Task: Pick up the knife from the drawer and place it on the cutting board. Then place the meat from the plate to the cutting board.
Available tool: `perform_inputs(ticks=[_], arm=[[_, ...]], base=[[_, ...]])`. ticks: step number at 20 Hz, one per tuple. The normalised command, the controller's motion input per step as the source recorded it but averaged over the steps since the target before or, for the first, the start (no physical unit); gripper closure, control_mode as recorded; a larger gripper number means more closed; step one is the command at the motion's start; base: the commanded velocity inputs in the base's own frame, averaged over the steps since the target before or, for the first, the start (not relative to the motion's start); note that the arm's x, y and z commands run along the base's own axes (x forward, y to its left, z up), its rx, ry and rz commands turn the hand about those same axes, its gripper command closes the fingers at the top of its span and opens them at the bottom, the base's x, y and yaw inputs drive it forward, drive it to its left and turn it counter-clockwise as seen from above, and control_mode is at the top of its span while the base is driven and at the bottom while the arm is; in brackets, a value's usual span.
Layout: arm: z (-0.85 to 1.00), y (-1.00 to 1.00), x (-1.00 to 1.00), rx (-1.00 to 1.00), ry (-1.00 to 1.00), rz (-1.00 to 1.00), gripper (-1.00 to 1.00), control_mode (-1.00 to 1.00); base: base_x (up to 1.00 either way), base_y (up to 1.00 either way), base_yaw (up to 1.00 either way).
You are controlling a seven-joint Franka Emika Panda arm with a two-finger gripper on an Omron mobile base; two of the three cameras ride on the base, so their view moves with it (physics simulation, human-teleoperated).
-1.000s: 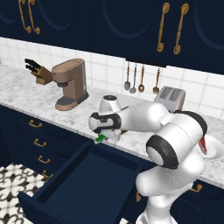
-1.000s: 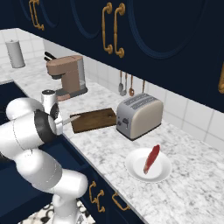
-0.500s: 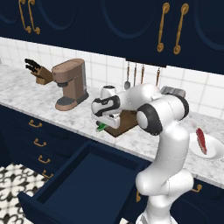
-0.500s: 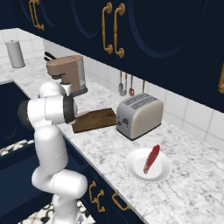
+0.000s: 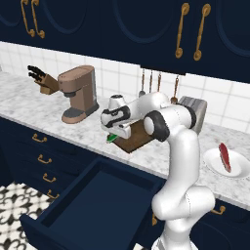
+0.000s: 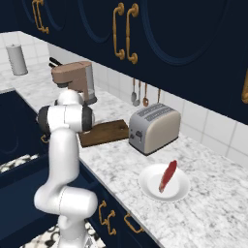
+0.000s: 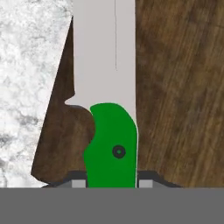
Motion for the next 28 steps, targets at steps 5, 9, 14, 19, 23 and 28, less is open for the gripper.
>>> perform_inputs(ticks=[5,9,14,19,23,28], arm=[[-0.11,-0.54,0.14,0.00,-0.08,0.00,1.00,-1.00],[-0.07,-0.50,-0.02,0.00,-0.16,0.00,1.00,-1.00],[-0.20,-0.24,-0.01,0.00,-0.12,0.00,1.00,-1.00],[-0.12,-0.05,-0.18,0.00,-0.07,0.00,1.00,-1.00],[0.02,-0.04,-0.16,0.00,-0.11,-0.01,1.00,-1.00],[0.02,-0.01,-0.06,-0.02,0.00,-0.01,1.00,-1.00]], base=[[0.00,0.00,0.00],[0.00,0.00,0.00],[0.00,0.00,0.00],[0.00,0.00,0.00],[0.00,0.00,0.00],[0.00,0.00,0.00]])
